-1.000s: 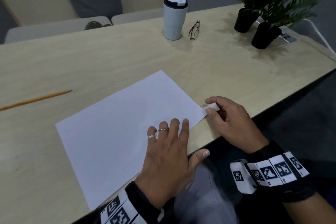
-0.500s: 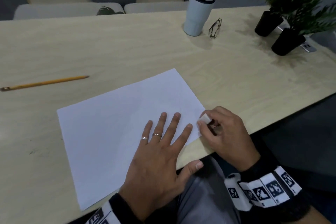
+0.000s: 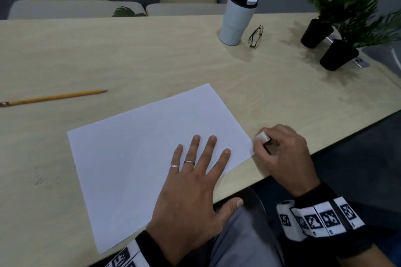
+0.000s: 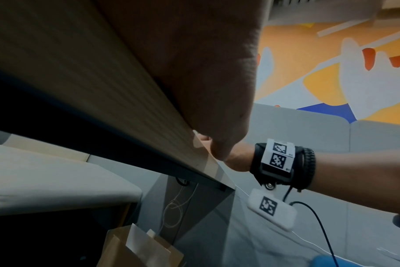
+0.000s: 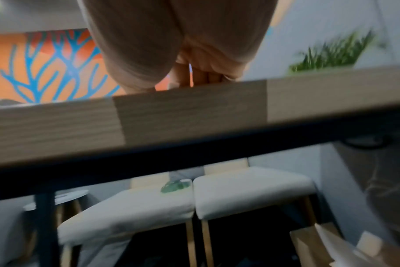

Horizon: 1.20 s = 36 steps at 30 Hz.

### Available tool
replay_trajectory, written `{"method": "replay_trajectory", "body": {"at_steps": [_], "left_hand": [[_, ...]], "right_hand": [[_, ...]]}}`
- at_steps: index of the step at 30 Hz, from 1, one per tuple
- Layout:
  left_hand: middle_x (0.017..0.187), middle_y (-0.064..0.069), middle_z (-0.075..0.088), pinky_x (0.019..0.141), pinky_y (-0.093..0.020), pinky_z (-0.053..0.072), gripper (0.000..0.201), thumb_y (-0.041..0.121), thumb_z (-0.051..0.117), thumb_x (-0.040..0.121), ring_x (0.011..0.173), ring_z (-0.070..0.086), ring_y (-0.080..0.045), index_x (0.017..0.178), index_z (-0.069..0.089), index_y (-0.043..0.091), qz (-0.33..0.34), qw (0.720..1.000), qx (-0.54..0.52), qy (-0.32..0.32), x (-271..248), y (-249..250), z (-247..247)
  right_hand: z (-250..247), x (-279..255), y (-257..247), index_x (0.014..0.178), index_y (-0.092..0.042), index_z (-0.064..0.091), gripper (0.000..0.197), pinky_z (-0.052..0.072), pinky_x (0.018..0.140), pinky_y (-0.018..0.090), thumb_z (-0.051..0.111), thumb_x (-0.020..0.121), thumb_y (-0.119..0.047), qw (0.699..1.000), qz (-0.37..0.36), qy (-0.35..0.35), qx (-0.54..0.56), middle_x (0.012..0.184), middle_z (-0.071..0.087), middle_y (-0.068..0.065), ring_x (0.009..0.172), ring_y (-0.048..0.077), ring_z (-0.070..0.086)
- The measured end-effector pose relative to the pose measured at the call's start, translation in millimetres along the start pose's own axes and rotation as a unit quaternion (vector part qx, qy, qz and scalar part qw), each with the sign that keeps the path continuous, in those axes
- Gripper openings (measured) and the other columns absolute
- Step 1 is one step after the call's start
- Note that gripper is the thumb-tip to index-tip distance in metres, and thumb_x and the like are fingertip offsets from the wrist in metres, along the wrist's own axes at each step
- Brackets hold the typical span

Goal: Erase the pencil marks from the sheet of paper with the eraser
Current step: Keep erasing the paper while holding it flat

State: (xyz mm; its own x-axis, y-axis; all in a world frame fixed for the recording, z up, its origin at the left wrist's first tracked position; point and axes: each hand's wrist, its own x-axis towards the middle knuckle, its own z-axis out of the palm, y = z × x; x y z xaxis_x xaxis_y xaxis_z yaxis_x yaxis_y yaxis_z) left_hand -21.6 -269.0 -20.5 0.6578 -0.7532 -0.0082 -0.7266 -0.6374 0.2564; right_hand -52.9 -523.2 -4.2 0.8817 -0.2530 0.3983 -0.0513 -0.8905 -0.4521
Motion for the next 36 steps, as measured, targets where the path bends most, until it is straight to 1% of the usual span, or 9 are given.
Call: {"method": "replay_trajectory", "body": {"at_steps": [4,9,12,17,21,26,31,34,36], "left_hand": [[0.177,-0.006,0.000,0.126,-0.063,0.017,0.097,0.082,0.041,0.092,0.163,-0.005,-0.034,0.169,0.016,0.028,0.004,1.000,0.006,0.000,0,-1,5],[0.177,-0.009,0.000,0.124,-0.065,0.018,0.100,0.076,0.048,0.089,0.162,-0.003,-0.037,0.169,0.013,0.026,0.009,1.000,0.023,-0.003,0,-3,7],[0.177,-0.011,0.002,0.124,-0.065,0.019,0.100,0.072,0.051,0.089,0.162,-0.001,-0.038,0.169,0.015,0.025,0.011,1.000,0.028,-0.008,0,-3,7],[0.175,-0.014,0.012,0.121,-0.064,0.018,0.104,0.063,0.067,0.081,0.161,0.011,-0.041,0.167,0.026,0.022,0.010,1.000,0.028,0.009,4,-4,10],[0.173,-0.016,0.019,0.120,-0.064,0.019,0.105,0.062,0.069,0.076,0.159,0.019,-0.044,0.165,0.032,0.019,0.015,0.999,0.024,0.022,7,-5,13],[0.173,-0.018,0.020,0.119,-0.064,0.018,0.109,0.056,0.078,0.071,0.158,0.019,-0.045,0.164,0.035,0.018,0.013,0.999,0.029,0.018,7,-4,13],[0.173,-0.017,0.021,0.120,-0.064,0.017,0.096,0.058,0.045,0.078,0.158,0.018,-0.045,0.164,0.034,0.018,0.013,1.000,0.025,0.013,10,-4,12],[0.174,-0.017,0.015,0.121,-0.064,0.014,0.111,0.057,0.067,0.069,0.160,0.014,-0.044,0.166,0.029,0.020,0.013,0.999,0.039,-0.009,9,-4,13],[0.173,-0.017,0.021,0.119,-0.063,0.017,0.102,0.054,0.058,0.071,0.158,0.019,-0.045,0.164,0.034,0.019,0.015,1.000,0.024,0.002,10,-4,11]], "right_hand": [[1,-15,-32,0.080,-0.013,0.068,0.012,0.046,0.071,0.034,0.071,0.091,-0.015,0.998,-0.052,-0.039,0.009,0.076,0.057,-0.005,0.075,0.020,0.052],[3,-5,-8,0.075,-0.014,0.069,0.014,0.049,0.067,0.042,0.075,0.088,-0.013,1.000,0.002,0.002,0.015,0.072,0.058,-0.004,0.072,0.019,0.053],[6,-9,-32,0.079,-0.015,0.070,0.013,0.046,0.071,0.031,0.077,0.090,-0.013,0.999,-0.028,-0.029,0.022,0.075,0.059,-0.006,0.075,0.018,0.054],[15,5,-11,0.077,-0.015,0.071,0.013,0.051,0.069,0.045,0.073,0.089,-0.019,0.999,0.021,0.001,0.029,0.073,0.061,-0.002,0.074,0.022,0.058],[23,0,-29,0.078,-0.015,0.071,0.013,0.049,0.070,0.036,0.075,0.091,-0.016,0.999,-0.025,-0.027,0.030,0.073,0.059,-0.005,0.074,0.018,0.057],[24,18,-6,0.075,-0.014,0.072,0.015,0.050,0.064,0.042,0.075,0.091,-0.015,0.998,0.028,0.009,0.048,0.071,0.060,-0.003,0.069,0.021,0.059],[31,13,-19,0.077,-0.018,0.071,0.014,0.049,0.067,0.035,0.071,0.091,-0.021,0.997,-0.009,-0.026,0.067,0.073,0.059,-0.006,0.072,0.017,0.059],[27,27,-2,0.076,-0.017,0.071,0.018,0.050,0.066,0.042,0.066,0.091,-0.028,0.997,0.038,0.010,0.059,0.074,0.060,-0.004,0.072,0.021,0.060],[28,20,-15,0.080,-0.016,0.073,0.014,0.049,0.069,0.032,0.068,0.091,-0.022,0.998,-0.009,-0.005,0.057,0.076,0.061,-0.006,0.075,0.017,0.059]]}}
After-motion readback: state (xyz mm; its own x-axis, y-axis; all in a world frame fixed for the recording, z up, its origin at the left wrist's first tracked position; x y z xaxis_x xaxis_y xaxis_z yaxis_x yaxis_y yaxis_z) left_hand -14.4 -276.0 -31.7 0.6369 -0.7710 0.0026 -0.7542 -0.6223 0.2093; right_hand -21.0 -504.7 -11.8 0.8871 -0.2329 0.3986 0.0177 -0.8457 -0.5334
